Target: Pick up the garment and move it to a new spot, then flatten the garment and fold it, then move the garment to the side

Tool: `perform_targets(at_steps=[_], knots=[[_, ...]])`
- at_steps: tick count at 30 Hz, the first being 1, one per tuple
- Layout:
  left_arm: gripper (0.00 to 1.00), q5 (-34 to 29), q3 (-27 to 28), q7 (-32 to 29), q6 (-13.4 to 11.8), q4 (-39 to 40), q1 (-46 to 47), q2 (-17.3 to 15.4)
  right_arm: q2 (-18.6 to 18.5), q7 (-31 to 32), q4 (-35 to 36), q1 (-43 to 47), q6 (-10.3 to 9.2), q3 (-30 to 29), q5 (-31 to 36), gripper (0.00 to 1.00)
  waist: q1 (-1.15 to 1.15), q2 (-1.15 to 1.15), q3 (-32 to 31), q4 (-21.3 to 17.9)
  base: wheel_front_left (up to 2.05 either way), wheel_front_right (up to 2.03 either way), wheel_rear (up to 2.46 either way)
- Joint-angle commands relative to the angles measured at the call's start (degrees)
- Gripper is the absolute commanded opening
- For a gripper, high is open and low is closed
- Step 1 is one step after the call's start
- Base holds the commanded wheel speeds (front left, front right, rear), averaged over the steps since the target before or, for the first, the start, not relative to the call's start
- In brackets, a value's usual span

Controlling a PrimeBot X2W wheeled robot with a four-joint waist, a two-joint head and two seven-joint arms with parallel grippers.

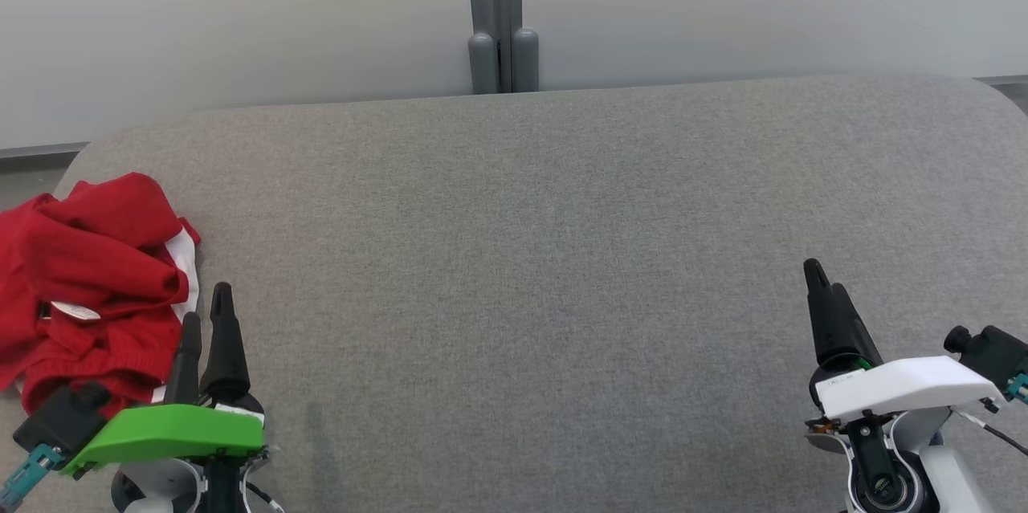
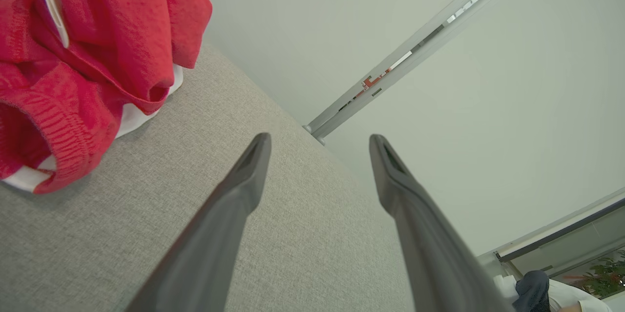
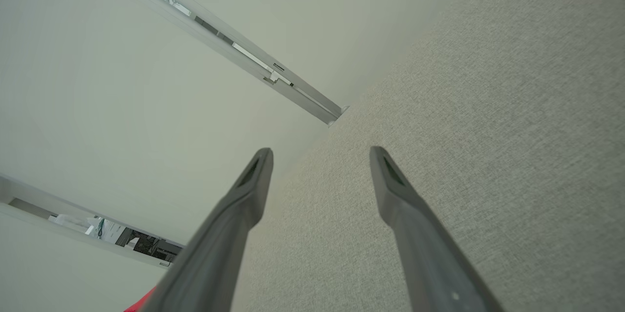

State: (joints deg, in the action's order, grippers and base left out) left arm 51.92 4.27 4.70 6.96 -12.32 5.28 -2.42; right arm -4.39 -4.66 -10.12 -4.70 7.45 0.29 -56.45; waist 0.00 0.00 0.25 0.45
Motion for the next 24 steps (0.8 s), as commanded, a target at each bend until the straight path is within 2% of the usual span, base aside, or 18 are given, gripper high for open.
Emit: perform_targets(at_steps=[1,24], knots=[[1.00,-2.42,0.14,0.63,-0.19,1.15,0.72,-0.42,-0.55,-0.66,0.94,-0.81,0.03,0.29,1.85,1.00,0.00,0.00,-0.01,0.02,0.00,0.00,0.00],[1.00,-25.21,-3.09,4.51,-0.09,2.47,-1.83,-0.80,-0.94,-4.53,1.87,1.48,0.04,1.89,19.41,1.00,0.00,0.00,-0.61,0.55,0.00,0.00,0.00]])
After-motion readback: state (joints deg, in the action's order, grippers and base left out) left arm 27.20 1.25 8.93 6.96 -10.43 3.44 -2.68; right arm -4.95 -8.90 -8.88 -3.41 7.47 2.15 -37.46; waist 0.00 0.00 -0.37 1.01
